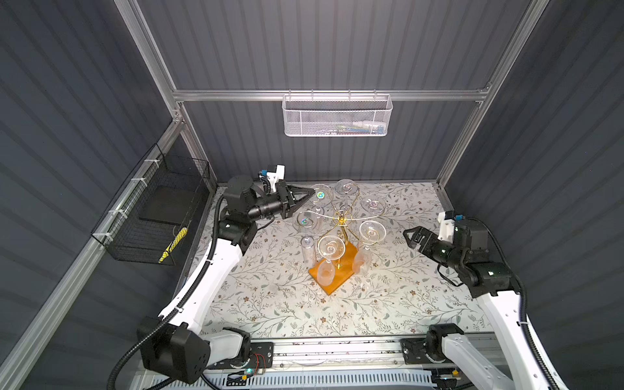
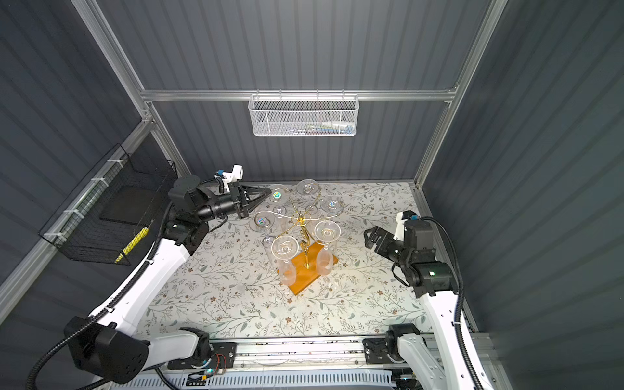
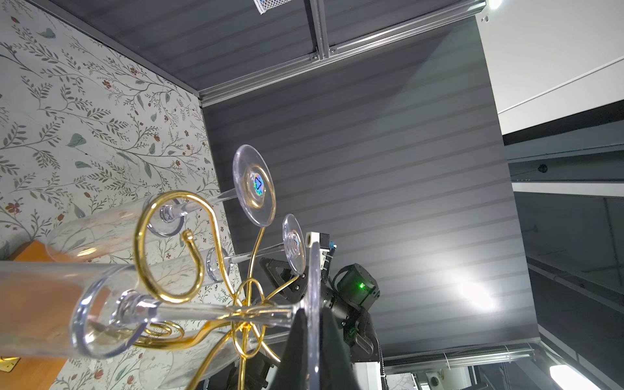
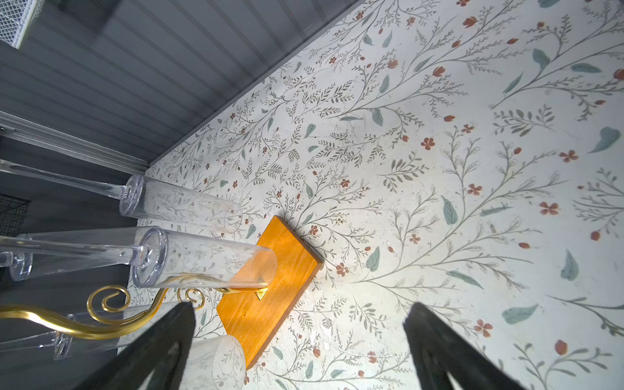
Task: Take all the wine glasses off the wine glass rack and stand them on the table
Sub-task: 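Close the left gripper on the stem of a clear flute glass, then lift the flute off the rack with the left gripper while the right arm rises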
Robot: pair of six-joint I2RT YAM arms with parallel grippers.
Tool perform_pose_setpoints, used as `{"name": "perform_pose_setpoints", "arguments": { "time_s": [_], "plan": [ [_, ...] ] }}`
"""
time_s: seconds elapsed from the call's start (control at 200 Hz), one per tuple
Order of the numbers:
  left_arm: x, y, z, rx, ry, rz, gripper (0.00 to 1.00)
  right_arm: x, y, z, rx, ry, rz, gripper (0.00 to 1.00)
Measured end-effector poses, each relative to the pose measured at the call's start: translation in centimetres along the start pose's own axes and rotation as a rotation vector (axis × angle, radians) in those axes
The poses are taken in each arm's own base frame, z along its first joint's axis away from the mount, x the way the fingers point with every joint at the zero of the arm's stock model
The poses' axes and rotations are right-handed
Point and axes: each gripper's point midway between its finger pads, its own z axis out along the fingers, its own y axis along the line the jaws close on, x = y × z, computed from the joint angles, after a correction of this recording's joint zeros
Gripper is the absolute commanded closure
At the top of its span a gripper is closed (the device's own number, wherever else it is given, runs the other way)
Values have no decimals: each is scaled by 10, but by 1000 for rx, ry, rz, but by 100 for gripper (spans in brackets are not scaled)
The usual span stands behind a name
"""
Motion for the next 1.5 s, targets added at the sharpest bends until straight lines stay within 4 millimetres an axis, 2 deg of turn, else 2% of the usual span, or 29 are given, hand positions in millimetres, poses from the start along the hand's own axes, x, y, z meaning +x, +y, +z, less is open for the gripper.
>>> {"name": "perform_pose_setpoints", "arguments": {
  "time_s": [0.35,0.48,0.68,0.8,1.201,1.501],
  "plan": [
    [3,-4,-23,-80,-104,39,100,1,2,-3,-12,-3,-6,1],
    [1,1,-34,-140,-162,60,100,2,2,-4,-11,-2,-9,1],
    [-13,14,-59,-255,-285,81,100,2,2,-4,-9,1,-9,1],
    [-23,15,-71,-316,-341,116,100,2,1,-4,-9,1,-14,1],
    [-49,-29,-95,-416,-456,350,100,2,1,-4,-8,2,-20,1],
    [-65,-40,-87,-448,-434,490,100,2,1,-4,-7,2,-24,1]
  ]
}}
